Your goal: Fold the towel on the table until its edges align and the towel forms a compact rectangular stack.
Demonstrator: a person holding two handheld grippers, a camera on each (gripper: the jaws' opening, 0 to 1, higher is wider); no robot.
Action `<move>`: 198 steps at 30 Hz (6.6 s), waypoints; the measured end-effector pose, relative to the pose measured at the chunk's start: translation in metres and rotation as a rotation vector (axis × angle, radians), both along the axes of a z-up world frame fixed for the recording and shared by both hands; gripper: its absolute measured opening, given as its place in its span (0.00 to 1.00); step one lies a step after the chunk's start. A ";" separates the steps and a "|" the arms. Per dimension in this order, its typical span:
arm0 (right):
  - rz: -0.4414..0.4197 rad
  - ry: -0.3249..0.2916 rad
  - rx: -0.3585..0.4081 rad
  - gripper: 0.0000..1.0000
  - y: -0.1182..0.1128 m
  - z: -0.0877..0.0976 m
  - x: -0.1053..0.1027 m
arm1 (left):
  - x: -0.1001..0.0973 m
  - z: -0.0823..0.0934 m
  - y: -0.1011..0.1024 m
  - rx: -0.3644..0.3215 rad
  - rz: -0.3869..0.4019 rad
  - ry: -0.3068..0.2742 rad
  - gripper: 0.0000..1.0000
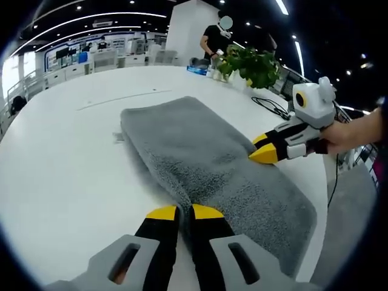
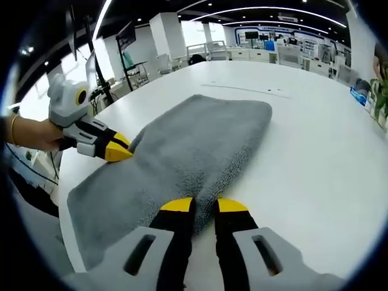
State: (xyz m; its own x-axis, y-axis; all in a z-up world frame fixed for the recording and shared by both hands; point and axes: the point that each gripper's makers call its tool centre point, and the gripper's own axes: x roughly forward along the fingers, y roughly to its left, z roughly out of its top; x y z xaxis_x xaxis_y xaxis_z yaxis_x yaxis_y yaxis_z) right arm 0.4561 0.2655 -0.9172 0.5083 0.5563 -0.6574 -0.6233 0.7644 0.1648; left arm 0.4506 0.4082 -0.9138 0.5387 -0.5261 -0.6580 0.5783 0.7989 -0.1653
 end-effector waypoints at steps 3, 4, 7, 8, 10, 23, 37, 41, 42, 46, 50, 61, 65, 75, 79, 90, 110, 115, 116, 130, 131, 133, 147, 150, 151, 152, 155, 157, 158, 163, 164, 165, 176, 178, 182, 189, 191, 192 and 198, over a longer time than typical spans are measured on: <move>-0.014 -0.003 -0.008 0.11 -0.012 0.000 -0.001 | -0.002 0.001 -0.014 0.013 -0.038 -0.014 0.07; -0.019 -0.003 -0.009 0.11 -0.015 0.000 -0.001 | -0.002 0.001 -0.017 0.013 -0.040 -0.014 0.07; -0.029 -0.002 -0.014 0.11 -0.022 0.000 -0.001 | -0.003 0.001 -0.023 0.012 -0.051 -0.017 0.07; -0.031 -0.002 -0.017 0.11 -0.023 0.001 -0.001 | -0.003 0.001 -0.026 0.015 -0.058 -0.020 0.07; -0.032 -0.004 -0.023 0.11 -0.026 0.001 -0.001 | -0.004 0.001 -0.030 0.016 -0.066 -0.024 0.07; -0.063 -0.012 -0.022 0.11 -0.026 0.001 0.000 | -0.005 0.001 -0.029 0.005 -0.065 -0.033 0.07; -0.034 -0.022 -0.009 0.11 -0.026 0.002 0.001 | -0.004 0.001 -0.029 0.003 -0.040 -0.044 0.07; -0.030 -0.008 -0.006 0.11 -0.027 0.002 0.001 | -0.004 0.001 -0.029 -0.003 -0.026 -0.029 0.07; -0.024 -0.010 -0.013 0.12 -0.027 0.002 0.002 | -0.004 0.001 -0.029 -0.004 -0.028 -0.021 0.07; -0.024 -0.003 -0.030 0.14 -0.028 0.001 0.002 | -0.004 0.001 -0.029 0.003 -0.049 0.001 0.08; -0.045 0.025 -0.009 0.15 -0.029 0.001 0.002 | -0.004 0.001 -0.029 -0.002 -0.044 0.013 0.09; -0.112 0.079 0.024 0.32 -0.034 0.003 0.004 | -0.003 0.008 -0.019 -0.056 0.038 0.046 0.37; -0.102 0.081 0.027 0.46 -0.032 0.005 0.002 | -0.001 0.013 -0.018 -0.056 0.037 0.030 0.54; -0.028 0.041 0.012 0.57 -0.023 0.024 0.000 | 0.001 0.028 -0.017 -0.060 0.014 -0.007 0.72; -0.021 0.034 0.012 0.58 -0.023 0.028 0.000 | -0.001 0.033 -0.015 -0.057 0.003 -0.014 0.74; 0.029 0.031 0.007 0.64 -0.021 0.037 -0.007 | -0.005 0.045 -0.020 -0.040 -0.038 -0.056 0.83; 0.095 0.000 0.006 0.76 -0.019 0.054 -0.014 | -0.011 0.063 -0.029 -0.012 -0.134 -0.115 0.96; 0.128 0.006 0.009 0.78 -0.012 0.055 -0.020 | -0.018 0.070 -0.038 -0.014 -0.192 -0.132 0.94; 0.138 0.006 0.005 0.78 -0.011 0.056 -0.022 | -0.018 0.070 -0.039 -0.012 -0.199 -0.133 0.95; 0.228 0.014 -0.003 0.78 0.001 0.059 -0.042 | -0.043 0.072 -0.054 0.067 -0.364 -0.144 0.96; 0.232 0.014 -0.004 0.78 0.001 0.059 -0.043 | -0.045 0.072 -0.054 0.076 -0.378 -0.146 0.96; 0.245 0.020 -0.010 0.78 0.002 0.057 -0.048 | -0.049 0.071 -0.056 0.094 -0.407 -0.147 0.95; 0.385 0.028 -0.097 0.73 0.007 0.049 -0.081 | -0.088 0.049 -0.061 0.198 -0.554 -0.103 0.91; 0.402 0.032 -0.099 0.71 0.008 0.047 -0.087 | -0.095 0.046 -0.062 0.222 -0.589 -0.108 0.91; 0.420 0.030 -0.102 0.70 0.009 0.046 -0.090 | -0.098 0.045 -0.063 0.228 -0.598 -0.107 0.91; 0.428 0.028 -0.103 0.67 0.010 0.046 -0.091 | -0.101 0.043 -0.063 0.231 -0.606 -0.106 0.90; 0.475 0.026 -0.136 0.64 0.012 0.042 -0.100 | -0.107 0.039 -0.064 0.235 -0.619 -0.090 0.90; 0.499 0.015 -0.151 0.65 0.014 0.040 -0.104 | -0.111 0.036 -0.065 0.245 -0.632 -0.090 0.90; 0.521 0.017 -0.159 0.64 0.015 0.039 -0.108 | -0.113 0.034 -0.065 0.253 -0.642 -0.091 0.90; 0.591 0.010 -0.194 0.63 0.020 0.033 -0.118 | -0.121 0.030 -0.066 0.279 -0.676 -0.097 0.86; 0.602 0.012 -0.205 0.63 0.021 0.031 -0.121 | -0.123 0.030 -0.066 0.286 -0.681 -0.100 0.85; 0.616 0.012 -0.213 0.63 0.021 0.030 -0.123 | -0.122 0.030 -0.065 0.303 -0.691 -0.119 0.83; 0.755 0.008 -0.276 0.55 0.023 0.014 -0.140 | -0.134 0.026 -0.072 0.359 -0.793 -0.185 0.66; 0.782 0.009 -0.292 0.53 0.023 0.012 -0.143 | -0.136 0.027 -0.074 0.377 -0.834 -0.216 0.57; 0.811 0.007 -0.309 0.54 0.022 0.007 -0.147 | -0.141 0.025 -0.078 0.376 -0.857 -0.211 0.52; 0.881 -0.044 -0.385 0.54 0.018 0.002 -0.152 | -0.148 0.014 -0.074 0.414 -0.899 -0.210 0.46; 0.888 -0.072 -0.410 0.52 0.018 0.001 -0.150 | -0.151 0.010 -0.073 0.434 -0.918 -0.210 0.45; 0.887 -0.080 -0.417 0.51 0.018 0.000 -0.150 | -0.152 0.009 -0.073 0.436 -0.925 -0.210 0.44; 0.886 -0.129 -0.446 0.45 0.018 0.001 -0.149 | -0.153 0.005 -0.073 0.469 -0.957 -0.233 0.42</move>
